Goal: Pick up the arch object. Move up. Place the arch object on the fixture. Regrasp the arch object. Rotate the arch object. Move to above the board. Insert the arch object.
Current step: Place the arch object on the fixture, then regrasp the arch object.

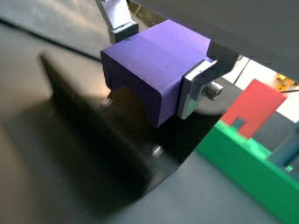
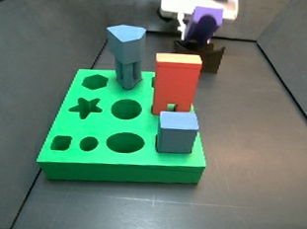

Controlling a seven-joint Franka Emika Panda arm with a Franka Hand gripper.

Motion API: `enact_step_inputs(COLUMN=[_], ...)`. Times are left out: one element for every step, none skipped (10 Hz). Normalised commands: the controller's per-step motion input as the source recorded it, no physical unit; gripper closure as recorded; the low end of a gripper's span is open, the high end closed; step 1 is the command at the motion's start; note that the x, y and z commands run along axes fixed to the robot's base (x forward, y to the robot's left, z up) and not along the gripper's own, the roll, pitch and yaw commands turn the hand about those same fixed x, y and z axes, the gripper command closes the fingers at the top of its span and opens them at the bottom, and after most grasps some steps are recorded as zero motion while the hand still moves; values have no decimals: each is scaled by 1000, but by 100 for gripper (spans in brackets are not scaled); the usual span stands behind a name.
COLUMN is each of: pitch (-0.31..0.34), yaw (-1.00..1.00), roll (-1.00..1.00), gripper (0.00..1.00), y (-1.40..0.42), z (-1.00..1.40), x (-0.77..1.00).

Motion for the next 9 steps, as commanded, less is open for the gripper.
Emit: enact_step_inputs(pitch=[-31, -29, -26, -20, -18, 0, 0, 31, 32], yaw=[-86, -60, -50, -32, -25, 0, 0, 4, 5], roll=[-192, -149, -135, -99, -98, 0, 0, 12, 14], gripper=[100, 100, 100, 100, 100, 100, 0, 0, 0], y=[110, 85, 71, 55, 49, -500, 0, 0, -2], z=[-986, -670, -557, -502, -502, -167, 0, 1000, 1000], x=[187, 136, 115, 81, 75, 0, 0, 0, 0])
